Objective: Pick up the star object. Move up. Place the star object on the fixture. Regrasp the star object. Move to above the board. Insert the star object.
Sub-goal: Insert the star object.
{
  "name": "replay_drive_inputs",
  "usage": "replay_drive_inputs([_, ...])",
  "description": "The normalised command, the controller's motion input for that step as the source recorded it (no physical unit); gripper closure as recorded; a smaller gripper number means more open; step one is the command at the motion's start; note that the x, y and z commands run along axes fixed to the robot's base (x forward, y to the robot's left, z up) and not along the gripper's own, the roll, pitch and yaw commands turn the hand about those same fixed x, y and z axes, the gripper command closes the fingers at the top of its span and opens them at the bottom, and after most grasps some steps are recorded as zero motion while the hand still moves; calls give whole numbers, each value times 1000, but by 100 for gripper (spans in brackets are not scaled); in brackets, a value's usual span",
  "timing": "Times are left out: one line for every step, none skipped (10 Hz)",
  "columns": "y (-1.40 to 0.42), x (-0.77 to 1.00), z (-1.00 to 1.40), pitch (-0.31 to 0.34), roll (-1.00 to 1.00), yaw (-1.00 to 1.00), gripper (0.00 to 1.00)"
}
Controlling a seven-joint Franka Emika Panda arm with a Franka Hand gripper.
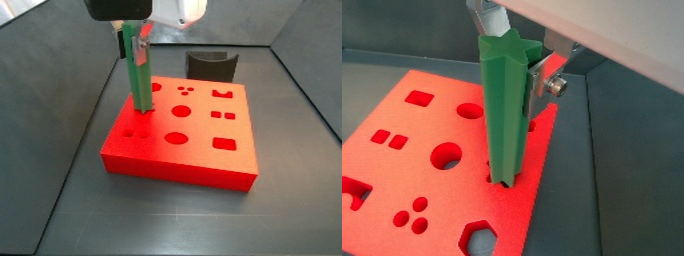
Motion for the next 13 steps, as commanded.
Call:
replay_drive_inputs([-83, 0, -86, -6, 0, -149, 100])
replay_drive_inputs([-83, 0, -109, -31, 0, -154, 100])
replay_drive_inputs([-74, 0, -183, -73, -64, -237, 100])
replay_drive_inputs([-46, 0, -169, -61, -41, -211, 100])
replay_drive_inputs([-43, 43, -237, -76, -67, -297, 100])
replay_drive_inputs([0, 46, -229, -60, -71, -354, 100])
replay_drive_inputs([0, 0, -209, -21, -33, -260, 100])
replay_drive_inputs([0, 0, -220, 0, 0, -103, 100])
replay_drive_inputs([80, -9, -234, 0, 0, 0, 100])
replay_drive_inputs([74, 0, -166, 0, 0, 0, 100])
replay_drive_inputs([51, 0, -91, 0, -14, 0, 100])
replay_drive_inputs([46, 0, -123, 0, -16, -23, 100])
replay_drive_inputs([46, 0, -114, 0, -13, -63, 100])
